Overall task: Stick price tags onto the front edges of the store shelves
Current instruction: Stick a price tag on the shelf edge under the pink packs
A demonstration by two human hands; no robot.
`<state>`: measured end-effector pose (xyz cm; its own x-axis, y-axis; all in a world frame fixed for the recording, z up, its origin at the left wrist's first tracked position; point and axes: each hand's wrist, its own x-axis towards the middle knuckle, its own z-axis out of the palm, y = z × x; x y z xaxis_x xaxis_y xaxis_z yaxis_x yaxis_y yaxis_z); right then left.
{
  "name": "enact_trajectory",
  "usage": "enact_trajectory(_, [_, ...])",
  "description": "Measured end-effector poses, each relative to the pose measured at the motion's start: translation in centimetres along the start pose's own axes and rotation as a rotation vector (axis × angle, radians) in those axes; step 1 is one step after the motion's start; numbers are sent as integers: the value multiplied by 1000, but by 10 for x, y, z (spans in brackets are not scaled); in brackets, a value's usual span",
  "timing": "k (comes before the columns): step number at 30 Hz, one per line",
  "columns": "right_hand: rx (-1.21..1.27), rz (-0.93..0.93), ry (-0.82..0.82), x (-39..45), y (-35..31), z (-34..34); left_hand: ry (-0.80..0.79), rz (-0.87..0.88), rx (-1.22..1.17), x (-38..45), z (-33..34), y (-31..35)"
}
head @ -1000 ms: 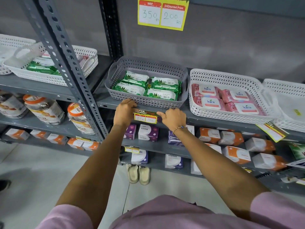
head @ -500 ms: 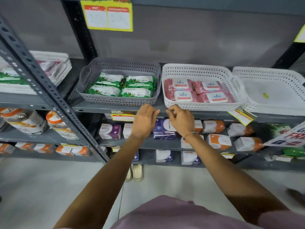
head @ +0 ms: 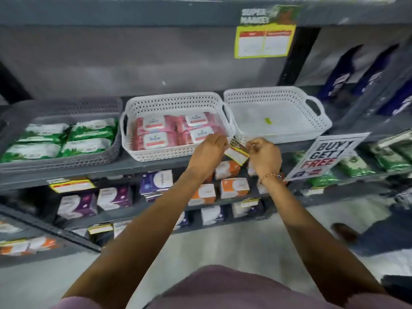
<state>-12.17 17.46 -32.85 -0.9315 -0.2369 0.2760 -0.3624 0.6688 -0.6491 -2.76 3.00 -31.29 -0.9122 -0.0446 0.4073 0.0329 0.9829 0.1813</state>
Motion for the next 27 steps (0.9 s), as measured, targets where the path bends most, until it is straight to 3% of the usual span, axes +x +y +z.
enact_trajectory(2, [16,87,-12,10,21,-6,-50,49,102,10,11,10])
enact_trajectory(6, [61,288,-80,22,48,-6,-76,-34,71,16,31,22])
enact_trajectory(12, [377,652,-206,34,59,3,-123,-176,83,10,55,13])
enact_trajectory(20, [547,704,-239,33,53,9,-140,-330,-26,1,43,2])
enact_trajectory(27, [555,714,-266,32,60,11,-155,-356,12,5,35,-1])
